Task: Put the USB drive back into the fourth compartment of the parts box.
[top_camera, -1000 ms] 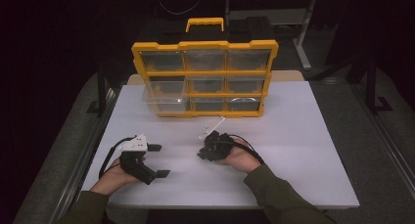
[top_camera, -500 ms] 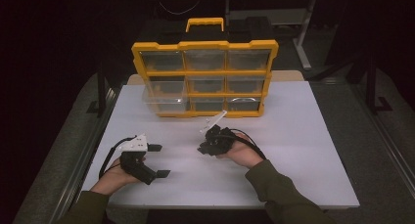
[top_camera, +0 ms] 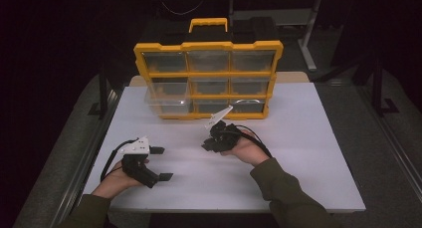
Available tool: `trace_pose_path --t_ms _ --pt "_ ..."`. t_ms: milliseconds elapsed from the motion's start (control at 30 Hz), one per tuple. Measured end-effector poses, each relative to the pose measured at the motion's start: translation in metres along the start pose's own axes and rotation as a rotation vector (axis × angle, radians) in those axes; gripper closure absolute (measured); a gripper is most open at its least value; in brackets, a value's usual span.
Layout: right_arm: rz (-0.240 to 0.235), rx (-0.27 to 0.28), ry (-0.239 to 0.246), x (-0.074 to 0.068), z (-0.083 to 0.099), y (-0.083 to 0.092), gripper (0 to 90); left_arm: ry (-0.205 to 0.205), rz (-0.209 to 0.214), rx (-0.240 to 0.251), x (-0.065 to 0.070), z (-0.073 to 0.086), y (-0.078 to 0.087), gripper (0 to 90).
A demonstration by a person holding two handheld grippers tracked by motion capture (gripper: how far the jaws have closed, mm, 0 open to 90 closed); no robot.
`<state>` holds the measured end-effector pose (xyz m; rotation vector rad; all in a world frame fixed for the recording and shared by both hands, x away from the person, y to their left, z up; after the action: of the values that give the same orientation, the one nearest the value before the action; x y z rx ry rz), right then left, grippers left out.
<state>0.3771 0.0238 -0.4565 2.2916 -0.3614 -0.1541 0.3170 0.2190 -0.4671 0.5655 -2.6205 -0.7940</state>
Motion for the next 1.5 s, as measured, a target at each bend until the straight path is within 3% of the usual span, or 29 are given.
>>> trace_pose_path --t_ms 933,1500 --pt "0.035 0.05 -0.002 0.022 -0.037 0.033 77.9 -0.002 0.0 0.004 0.0 -0.001 0.0 0.0" --pt "0.075 0.093 0.022 0.034 -0.075 0.059 77.9 -0.002 -0.001 0.003 0.0 -0.001 0.0 0.0"
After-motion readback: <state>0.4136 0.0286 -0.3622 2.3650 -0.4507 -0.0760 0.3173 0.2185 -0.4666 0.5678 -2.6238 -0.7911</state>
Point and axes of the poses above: each handheld gripper's, and its own axes: y roughly backward along the jaws, z roughly out of its underside, x roughly to its right, the point moved 7 cm from there along -y, roughly forward along the jaws, and after that the axes turned 7 degrees about y, right-handed, at the moved point
